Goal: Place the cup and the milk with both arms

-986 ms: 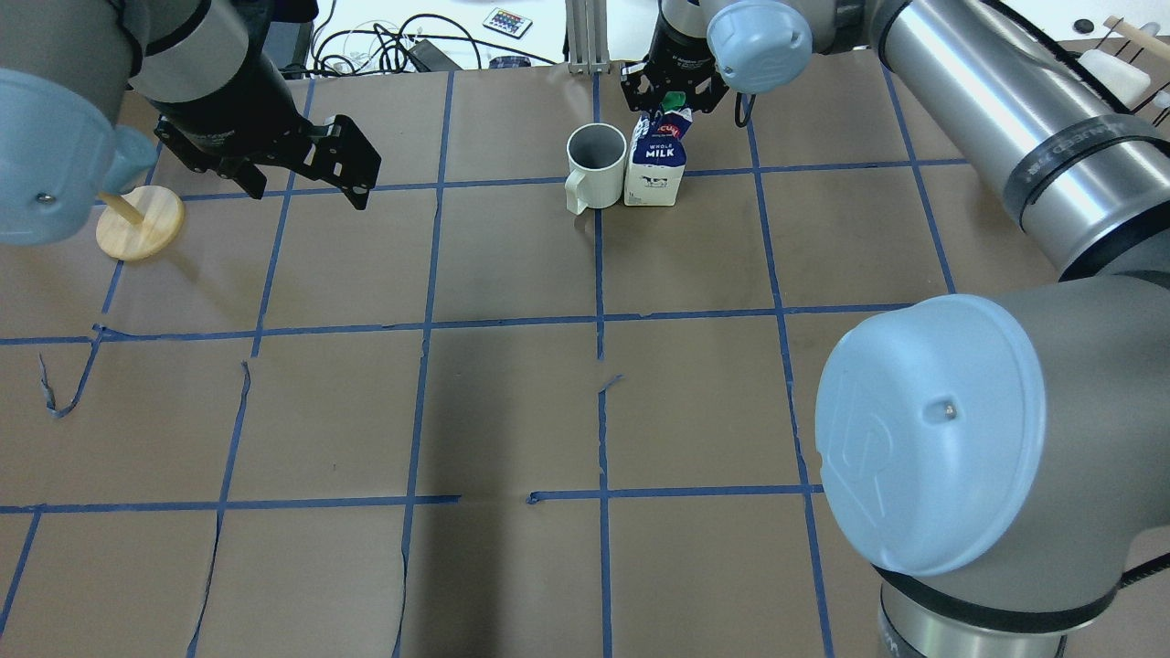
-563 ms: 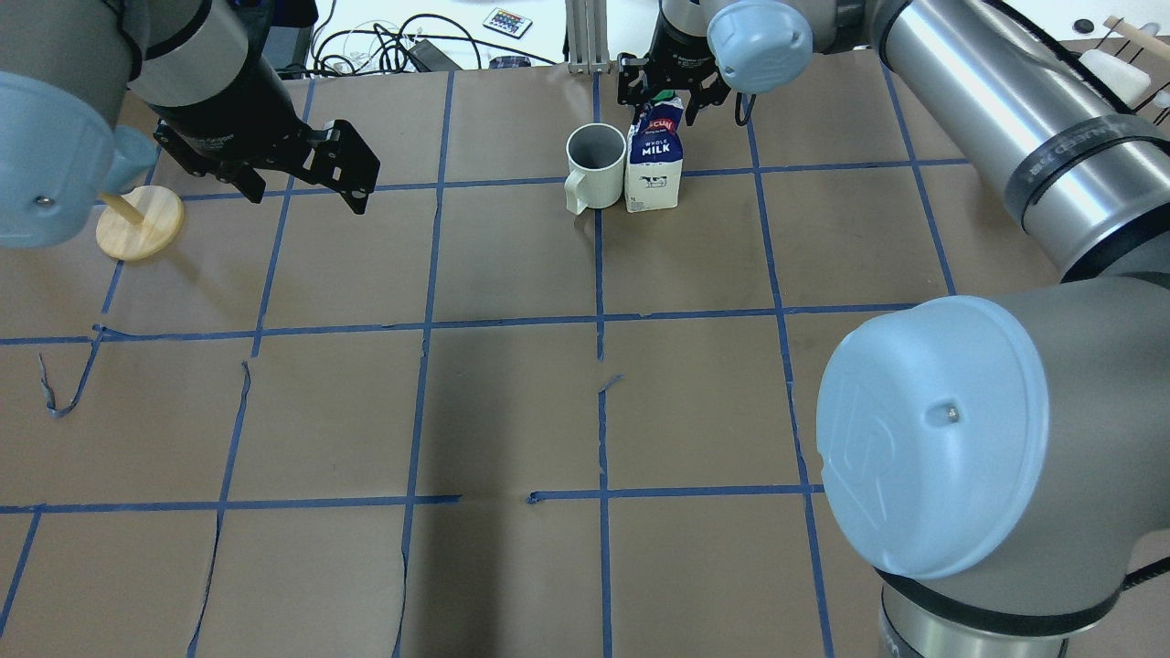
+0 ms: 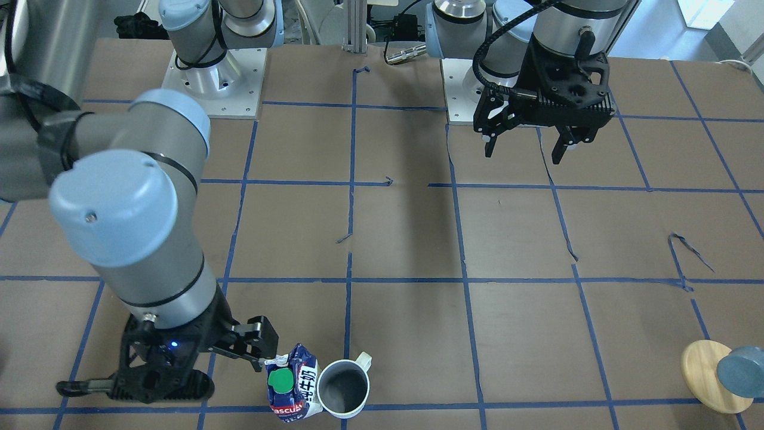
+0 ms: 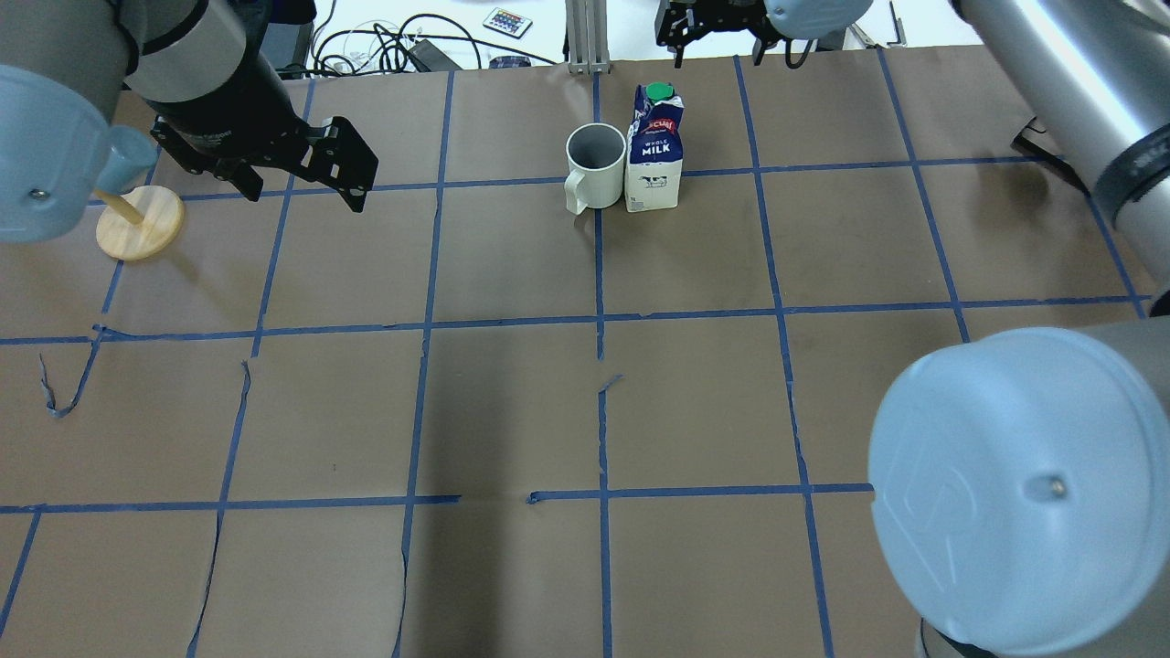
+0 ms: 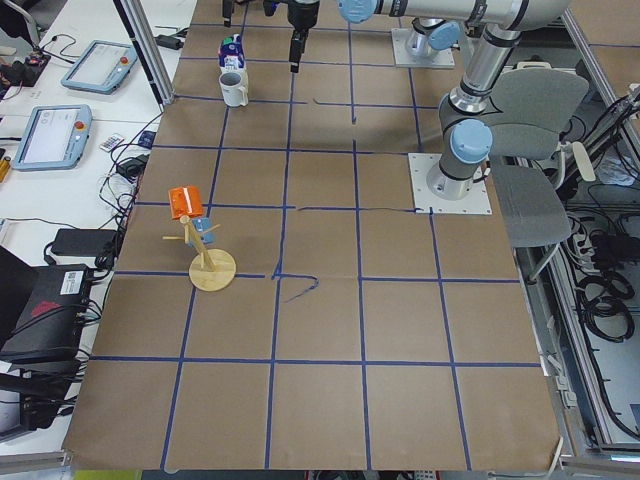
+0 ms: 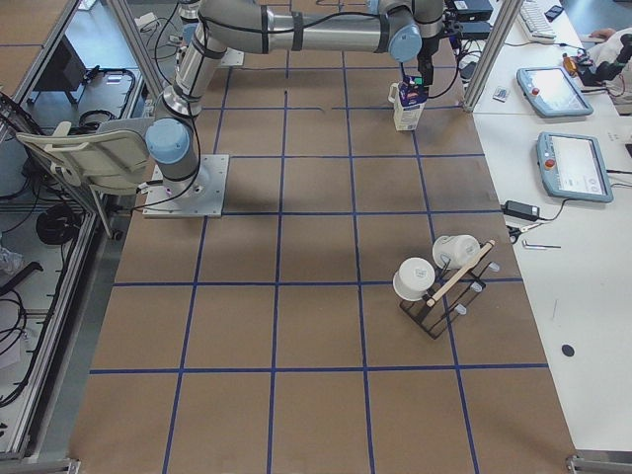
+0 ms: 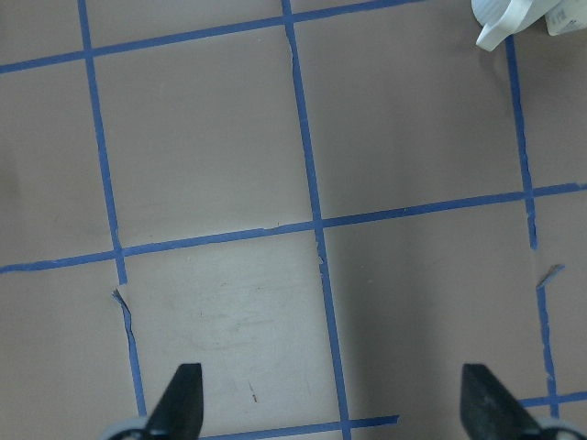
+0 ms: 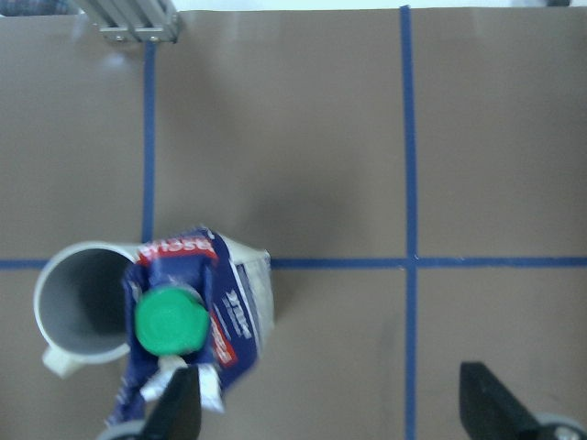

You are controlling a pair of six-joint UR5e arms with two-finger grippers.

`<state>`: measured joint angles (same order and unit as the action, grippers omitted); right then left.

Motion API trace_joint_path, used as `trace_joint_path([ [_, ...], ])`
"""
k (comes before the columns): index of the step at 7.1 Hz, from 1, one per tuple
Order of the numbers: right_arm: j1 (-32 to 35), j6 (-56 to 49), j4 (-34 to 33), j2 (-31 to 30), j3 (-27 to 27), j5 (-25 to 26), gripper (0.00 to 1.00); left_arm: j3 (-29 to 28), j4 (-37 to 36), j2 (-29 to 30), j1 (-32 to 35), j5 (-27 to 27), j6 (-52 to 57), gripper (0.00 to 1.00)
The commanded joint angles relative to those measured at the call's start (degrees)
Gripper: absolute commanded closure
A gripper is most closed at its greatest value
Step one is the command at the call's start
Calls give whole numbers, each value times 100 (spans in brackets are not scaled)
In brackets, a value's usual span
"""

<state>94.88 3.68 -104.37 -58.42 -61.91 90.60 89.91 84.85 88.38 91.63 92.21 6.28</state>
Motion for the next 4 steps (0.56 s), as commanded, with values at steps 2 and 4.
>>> trace_joint_path([
  [2,-690,-799,735,-2305,-1972,-77,3,1,40,3,-14,-19,-4,0],
  [4,-690,-807,-193,-3087,-3080,-86,0,61,31,-23,-22,-28,-4,0],
])
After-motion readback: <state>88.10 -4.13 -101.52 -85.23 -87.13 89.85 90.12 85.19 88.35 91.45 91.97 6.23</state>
